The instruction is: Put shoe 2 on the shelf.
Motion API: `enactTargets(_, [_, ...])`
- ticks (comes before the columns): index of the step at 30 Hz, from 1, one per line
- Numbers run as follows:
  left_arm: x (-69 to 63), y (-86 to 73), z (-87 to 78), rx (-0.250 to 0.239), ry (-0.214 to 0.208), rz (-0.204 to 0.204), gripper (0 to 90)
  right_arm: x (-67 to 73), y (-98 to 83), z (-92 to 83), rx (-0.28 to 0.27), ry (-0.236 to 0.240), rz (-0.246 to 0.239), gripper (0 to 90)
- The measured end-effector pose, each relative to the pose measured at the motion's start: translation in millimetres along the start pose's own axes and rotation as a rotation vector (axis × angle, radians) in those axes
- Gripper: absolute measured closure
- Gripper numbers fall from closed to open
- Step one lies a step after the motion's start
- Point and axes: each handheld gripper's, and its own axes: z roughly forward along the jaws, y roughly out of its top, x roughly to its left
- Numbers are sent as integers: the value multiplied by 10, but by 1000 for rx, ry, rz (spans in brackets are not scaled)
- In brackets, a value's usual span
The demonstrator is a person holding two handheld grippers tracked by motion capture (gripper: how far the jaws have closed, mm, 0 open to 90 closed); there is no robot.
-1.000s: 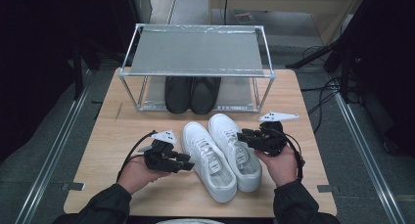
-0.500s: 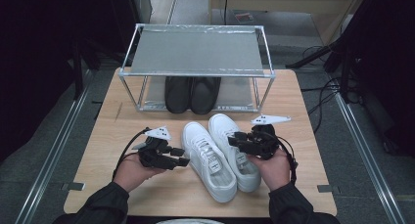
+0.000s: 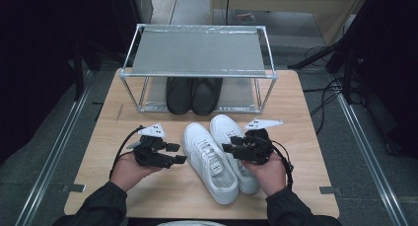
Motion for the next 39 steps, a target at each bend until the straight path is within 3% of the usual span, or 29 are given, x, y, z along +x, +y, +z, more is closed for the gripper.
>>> enactTargets(12, [110,34,-35,-18,6,-16,413,137,-34,13,-2,-44,-46,523])
enactTargets(18, [138,63,-34,-19,5,-9,411,93,-79,-79,-5,-115,-29,509])
enactTargets(21, [152,80,-32,-21,7,-7,412,96,-105,-75,2,-103,-16,505])
enactTargets(23, [158,96,-33,-30,-14,-20,412,138,-120,-47,13,-100,-24,479])
enactTargets(26, [159,113,-35,-42,-23,-20,412,199,-135,-11,12,-129,-45,455])
enactTargets(35, [184,119,-50,-37,-9,-18,411,227,-170,-26,6,-123,5,424])
enactTargets(39, [195,113,-68,-42,-7,-24,411,292,-198,-31,15,-131,-3,376])
